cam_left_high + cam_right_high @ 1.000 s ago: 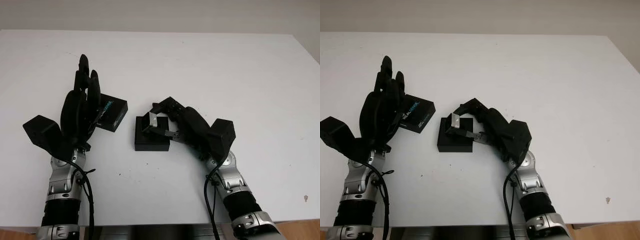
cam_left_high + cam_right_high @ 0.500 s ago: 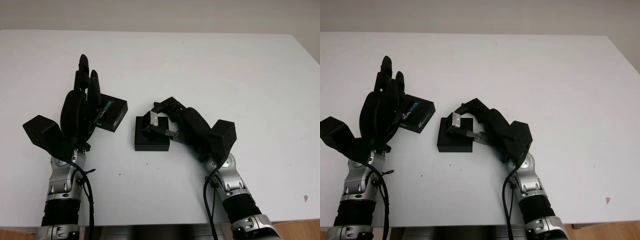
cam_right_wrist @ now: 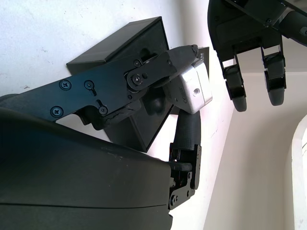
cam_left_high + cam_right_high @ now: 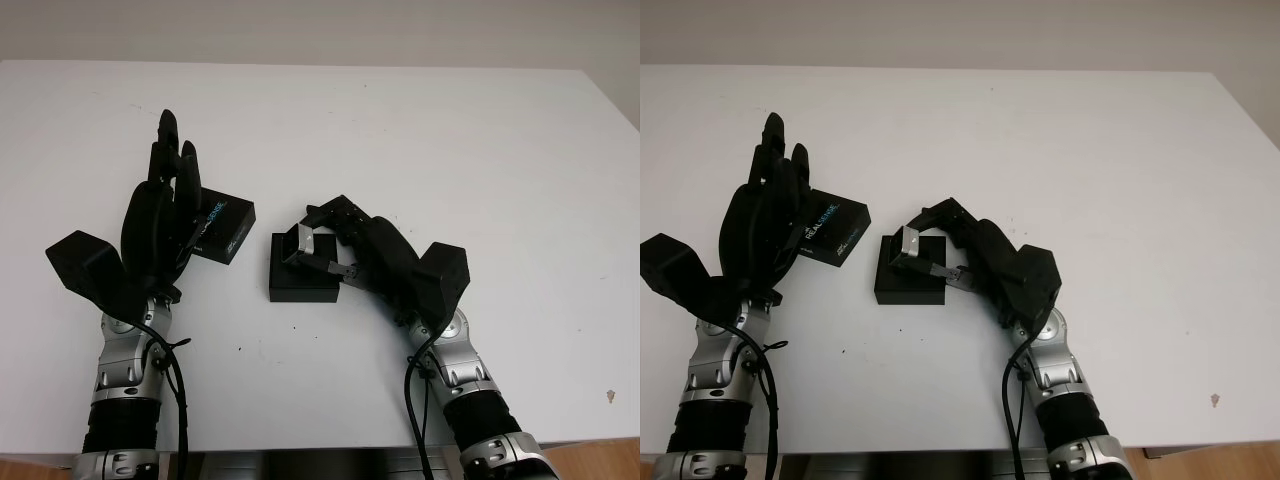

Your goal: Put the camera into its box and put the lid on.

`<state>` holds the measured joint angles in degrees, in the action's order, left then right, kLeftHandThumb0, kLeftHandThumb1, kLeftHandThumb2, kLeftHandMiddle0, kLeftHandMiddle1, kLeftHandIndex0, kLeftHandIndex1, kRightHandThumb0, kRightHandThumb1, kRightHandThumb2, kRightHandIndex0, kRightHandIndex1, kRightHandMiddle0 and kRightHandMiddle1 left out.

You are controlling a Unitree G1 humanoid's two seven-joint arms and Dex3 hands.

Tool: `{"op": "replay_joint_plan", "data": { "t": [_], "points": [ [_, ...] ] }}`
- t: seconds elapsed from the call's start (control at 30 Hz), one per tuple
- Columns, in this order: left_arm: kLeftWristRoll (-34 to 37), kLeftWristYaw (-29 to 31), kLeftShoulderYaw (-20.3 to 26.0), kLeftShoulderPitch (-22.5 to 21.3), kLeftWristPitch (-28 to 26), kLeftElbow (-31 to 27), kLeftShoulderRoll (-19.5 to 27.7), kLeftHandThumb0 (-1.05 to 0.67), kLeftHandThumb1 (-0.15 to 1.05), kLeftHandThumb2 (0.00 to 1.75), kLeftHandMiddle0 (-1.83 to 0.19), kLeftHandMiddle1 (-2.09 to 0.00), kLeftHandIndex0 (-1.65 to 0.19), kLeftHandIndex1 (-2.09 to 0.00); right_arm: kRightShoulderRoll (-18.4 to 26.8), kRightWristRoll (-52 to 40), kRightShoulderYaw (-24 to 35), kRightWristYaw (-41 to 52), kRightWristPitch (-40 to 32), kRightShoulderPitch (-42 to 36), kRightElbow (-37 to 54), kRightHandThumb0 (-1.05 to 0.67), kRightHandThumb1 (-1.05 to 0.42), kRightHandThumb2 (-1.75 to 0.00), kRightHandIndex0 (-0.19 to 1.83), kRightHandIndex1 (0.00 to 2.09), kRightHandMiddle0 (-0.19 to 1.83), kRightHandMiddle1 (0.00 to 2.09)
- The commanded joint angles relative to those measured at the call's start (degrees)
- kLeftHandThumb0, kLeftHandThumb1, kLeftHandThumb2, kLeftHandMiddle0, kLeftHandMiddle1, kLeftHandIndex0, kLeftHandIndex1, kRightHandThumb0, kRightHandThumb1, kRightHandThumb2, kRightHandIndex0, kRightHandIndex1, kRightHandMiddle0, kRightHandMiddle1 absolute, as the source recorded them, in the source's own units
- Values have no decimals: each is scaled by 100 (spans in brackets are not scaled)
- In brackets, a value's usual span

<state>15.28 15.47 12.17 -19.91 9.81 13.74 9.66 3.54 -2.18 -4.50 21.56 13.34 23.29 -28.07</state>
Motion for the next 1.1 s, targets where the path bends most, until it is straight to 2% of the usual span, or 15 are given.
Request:
{"op": "replay_joint_plan", "data": {
  "t": [0.0, 0.33, 1.07],
  "points": [
    [19, 17, 0, 46, 27, -97, 11, -72, 105, 57, 19, 0, 19, 0, -16, 2, -42, 20, -27, -184, -56, -46, -105, -11, -6, 57, 19, 182],
    [11, 1, -2, 48, 42, -95, 2, -71, 105, 57, 19, 0, 19, 0, 21, -52, -25, 99, -134, -278, 19, -48, -105, -12, -8, 66, 18, 183],
    [11, 5, -9, 37, 44, -103, 27, -73, 105, 57, 19, 0, 19, 0, 47, 80, -142, 121, -173, -483, 160, -48, -105, -11, -11, 68, 19, 182]
  ]
}}
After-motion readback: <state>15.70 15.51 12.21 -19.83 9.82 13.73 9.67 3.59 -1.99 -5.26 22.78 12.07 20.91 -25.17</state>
